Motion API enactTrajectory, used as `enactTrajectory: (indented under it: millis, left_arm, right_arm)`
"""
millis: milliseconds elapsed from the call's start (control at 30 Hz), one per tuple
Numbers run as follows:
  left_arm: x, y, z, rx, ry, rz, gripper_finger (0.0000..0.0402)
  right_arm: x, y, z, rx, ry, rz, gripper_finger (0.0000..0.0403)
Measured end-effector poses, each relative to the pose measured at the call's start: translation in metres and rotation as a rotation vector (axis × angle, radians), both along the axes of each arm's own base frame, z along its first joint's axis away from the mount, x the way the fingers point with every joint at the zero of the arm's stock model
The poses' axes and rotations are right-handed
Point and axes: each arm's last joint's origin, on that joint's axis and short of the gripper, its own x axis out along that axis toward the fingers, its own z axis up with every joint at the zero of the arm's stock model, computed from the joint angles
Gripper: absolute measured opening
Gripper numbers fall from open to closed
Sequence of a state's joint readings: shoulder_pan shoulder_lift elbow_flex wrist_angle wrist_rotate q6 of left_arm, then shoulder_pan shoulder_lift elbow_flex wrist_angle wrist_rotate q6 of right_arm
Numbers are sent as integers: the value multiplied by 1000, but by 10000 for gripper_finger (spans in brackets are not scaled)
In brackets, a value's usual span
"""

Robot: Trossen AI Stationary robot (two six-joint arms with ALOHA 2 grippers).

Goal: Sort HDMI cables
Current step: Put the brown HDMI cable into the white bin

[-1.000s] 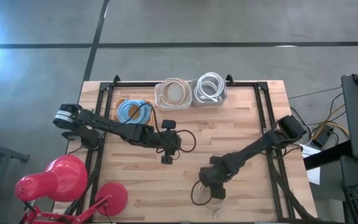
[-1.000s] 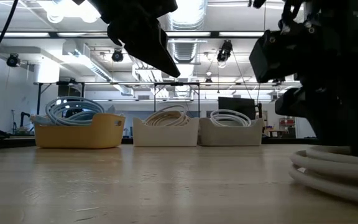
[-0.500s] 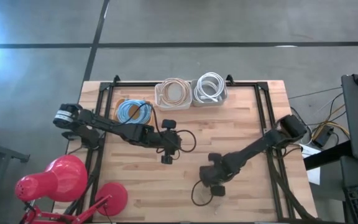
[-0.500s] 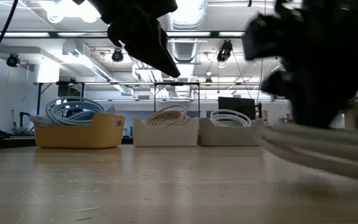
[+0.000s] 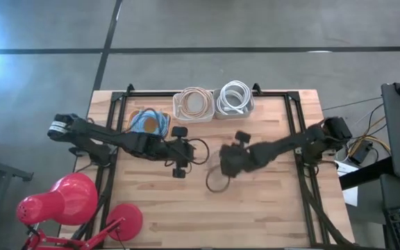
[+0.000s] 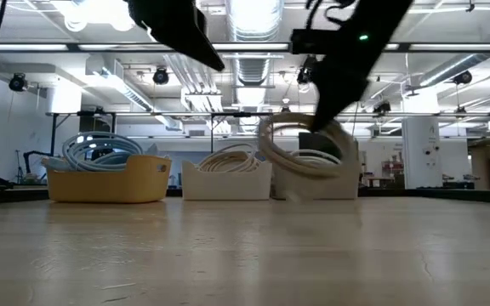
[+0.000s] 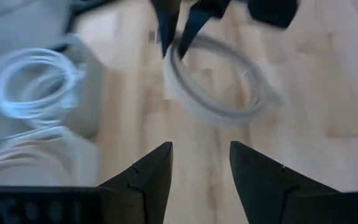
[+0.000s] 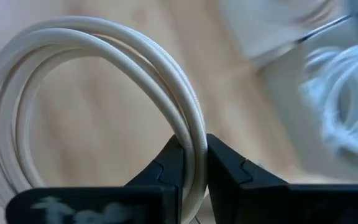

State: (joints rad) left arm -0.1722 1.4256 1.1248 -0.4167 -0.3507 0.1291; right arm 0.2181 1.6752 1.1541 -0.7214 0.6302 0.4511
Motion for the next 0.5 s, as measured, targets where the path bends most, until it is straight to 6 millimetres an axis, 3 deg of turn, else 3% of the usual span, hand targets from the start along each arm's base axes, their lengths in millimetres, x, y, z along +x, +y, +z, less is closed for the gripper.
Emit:
enactTrajectory:
  millis: [167,300,500]
  left_arm:
    - [-21,7,24,53,-78,124,177]
    - [-34,12,37,66,-146,230,177]
    - [-41,14,35,66,-160,276,177]
  right_arm:
    - [21,-59,18,-124,-83,-68,40]
    - [37,-108,45,-204,-230,-108,42]
    - [41,-179,72,-227,-519,-186,43]
